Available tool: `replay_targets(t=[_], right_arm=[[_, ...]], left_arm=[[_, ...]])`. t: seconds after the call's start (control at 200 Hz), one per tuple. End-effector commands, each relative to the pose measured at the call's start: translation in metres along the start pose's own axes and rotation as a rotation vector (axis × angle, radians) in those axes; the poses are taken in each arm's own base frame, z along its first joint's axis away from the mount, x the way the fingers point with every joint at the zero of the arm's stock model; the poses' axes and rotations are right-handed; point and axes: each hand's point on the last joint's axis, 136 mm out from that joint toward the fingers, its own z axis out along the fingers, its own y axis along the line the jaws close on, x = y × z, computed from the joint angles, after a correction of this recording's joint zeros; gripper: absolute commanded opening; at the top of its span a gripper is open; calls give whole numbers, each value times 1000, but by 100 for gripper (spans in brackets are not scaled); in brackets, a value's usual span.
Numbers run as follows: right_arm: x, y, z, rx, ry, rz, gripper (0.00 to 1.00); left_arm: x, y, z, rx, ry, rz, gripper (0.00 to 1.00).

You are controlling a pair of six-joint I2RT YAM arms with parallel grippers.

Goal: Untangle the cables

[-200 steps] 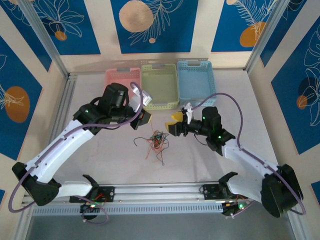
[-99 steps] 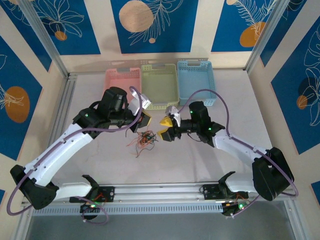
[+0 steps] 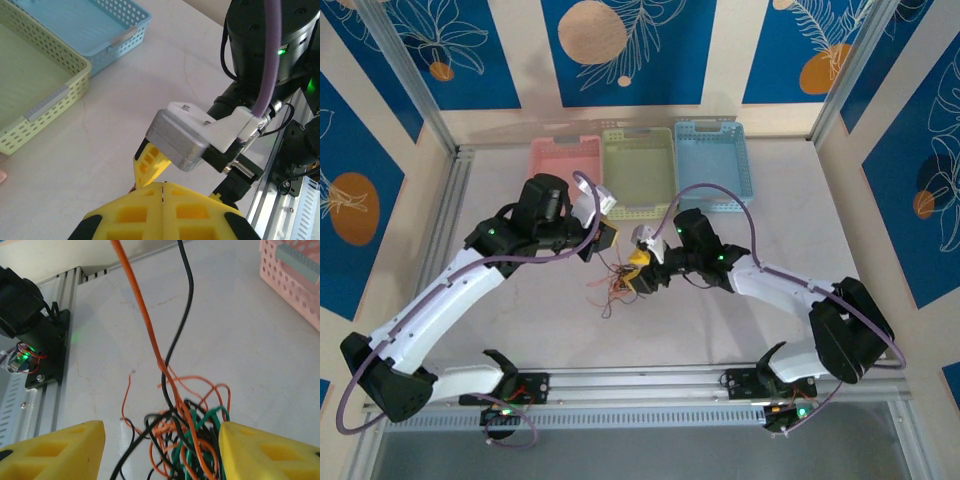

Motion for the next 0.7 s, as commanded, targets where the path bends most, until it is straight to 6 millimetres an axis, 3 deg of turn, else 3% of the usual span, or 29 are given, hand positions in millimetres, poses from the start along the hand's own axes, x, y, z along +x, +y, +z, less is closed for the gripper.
replay_targets(t=[0.0, 0.145, 0.33, 0.49, 0.695], right_arm=[[10, -2, 10, 12, 44, -5, 61], [19, -13, 16, 70, 82, -9, 45], [14, -18, 14, 64, 45, 4, 14], [17, -27, 11, 105, 30, 20, 11], [20, -41, 3, 167, -14, 54, 0]], left_arm=[[-11, 5, -9, -17, -60, 2, 0], [-12, 7, -11, -24, -71, -4, 0], [-12, 11, -12, -30, -75, -18, 0], [-12, 21, -15, -63, -90, -34, 0], [-14, 28, -18, -94, -106, -48, 0]])
